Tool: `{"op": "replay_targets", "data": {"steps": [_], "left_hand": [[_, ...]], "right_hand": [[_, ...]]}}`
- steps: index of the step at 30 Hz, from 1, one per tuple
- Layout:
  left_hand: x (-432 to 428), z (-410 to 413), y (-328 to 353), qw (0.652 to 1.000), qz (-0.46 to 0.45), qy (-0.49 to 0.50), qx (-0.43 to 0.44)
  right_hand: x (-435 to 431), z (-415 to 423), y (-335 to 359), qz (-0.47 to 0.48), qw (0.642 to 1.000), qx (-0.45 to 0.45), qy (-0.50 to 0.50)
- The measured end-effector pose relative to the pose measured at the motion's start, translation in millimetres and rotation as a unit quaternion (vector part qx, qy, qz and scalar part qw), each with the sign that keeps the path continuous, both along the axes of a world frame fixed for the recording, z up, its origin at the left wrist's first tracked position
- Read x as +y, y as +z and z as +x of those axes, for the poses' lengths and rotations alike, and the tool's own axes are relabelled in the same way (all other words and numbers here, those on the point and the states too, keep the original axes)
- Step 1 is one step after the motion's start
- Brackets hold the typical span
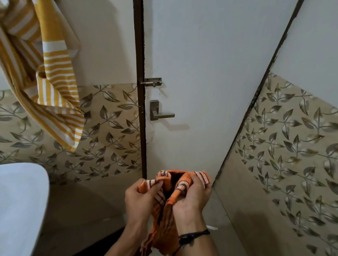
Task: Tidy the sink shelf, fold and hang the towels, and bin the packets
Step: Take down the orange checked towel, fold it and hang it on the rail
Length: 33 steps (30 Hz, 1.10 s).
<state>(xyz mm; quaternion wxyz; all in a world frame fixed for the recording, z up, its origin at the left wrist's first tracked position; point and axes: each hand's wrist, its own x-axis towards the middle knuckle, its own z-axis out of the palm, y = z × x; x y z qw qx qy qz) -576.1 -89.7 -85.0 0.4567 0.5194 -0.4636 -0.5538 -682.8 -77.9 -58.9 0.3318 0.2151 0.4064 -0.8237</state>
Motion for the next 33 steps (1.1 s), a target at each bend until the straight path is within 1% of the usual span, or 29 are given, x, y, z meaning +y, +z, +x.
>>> {"op": "replay_targets", "data": {"steps": [4, 7, 10, 14, 16, 18, 21, 23, 25, 27, 29, 31, 32, 33], "left_hand": [[0.9, 2.6, 1.9, 0.997, 0.031, -0.048, 0.049], [6.1, 3.3, 6.0, 0.991, 0.042, -0.095, 0.084], [7.6, 6.1, 9.3, 0.984, 0.046, -0.142, 0.093], [9.3, 13.5, 15.0, 0.973, 0.033, -0.201, 0.106], [9.3, 18.9, 15.8, 0.964, 0.018, -0.240, 0.114], [8.2, 22.4, 13.5, 0.954, -0.005, -0.281, 0.102], [5.8, 20.0, 10.6, 0.960, -0.034, -0.273, 0.057], [4.8, 16.1, 9.5, 0.968, -0.059, -0.242, 0.024], [1.8, 13.3, 7.9, 0.977, -0.063, -0.201, 0.024], [-3.1, 12.4, 4.8, 0.980, -0.053, -0.187, 0.033], [-6.7, 12.3, 4.8, 0.981, -0.037, -0.185, 0.047], [-10.6, 12.3, 8.2, 0.980, -0.026, -0.188, 0.062], [-12.8, 12.5, 11.4, 0.979, -0.024, -0.193, 0.066], [-15.5, 13.3, 13.6, 0.977, -0.025, -0.200, 0.068]], "right_hand": [[-3.6, 9.2, -1.3, -0.009, 1.000, 0.020, 0.007], [-6.4, 13.2, -1.5, 0.013, 0.999, 0.036, 0.003], [-4.7, 16.8, -0.6, 0.028, 0.998, 0.049, 0.020], [-3.0, 15.8, 0.9, 0.045, 0.997, 0.063, 0.029], [-2.9, 13.4, 3.1, 0.034, 0.997, 0.064, 0.025], [-1.7, 12.5, 4.3, 0.021, 0.996, 0.078, 0.028], [1.0, 11.5, 7.0, 0.021, 0.992, 0.116, 0.037], [1.4, 10.7, 6.0, 0.013, 0.988, 0.141, 0.059], [0.6, 8.9, 0.7, 0.016, 0.981, 0.169, 0.097], [1.7, 6.3, -6.5, 0.050, 0.962, 0.226, 0.143], [4.6, 1.8, -10.6, 0.101, 0.926, 0.312, 0.185], [9.4, -4.8, -9.1, 0.137, 0.877, 0.403, 0.224], [12.2, -8.8, -7.0, 0.147, 0.844, 0.456, 0.240], [15.5, -12.7, -5.1, 0.155, 0.802, 0.520, 0.252]]}}
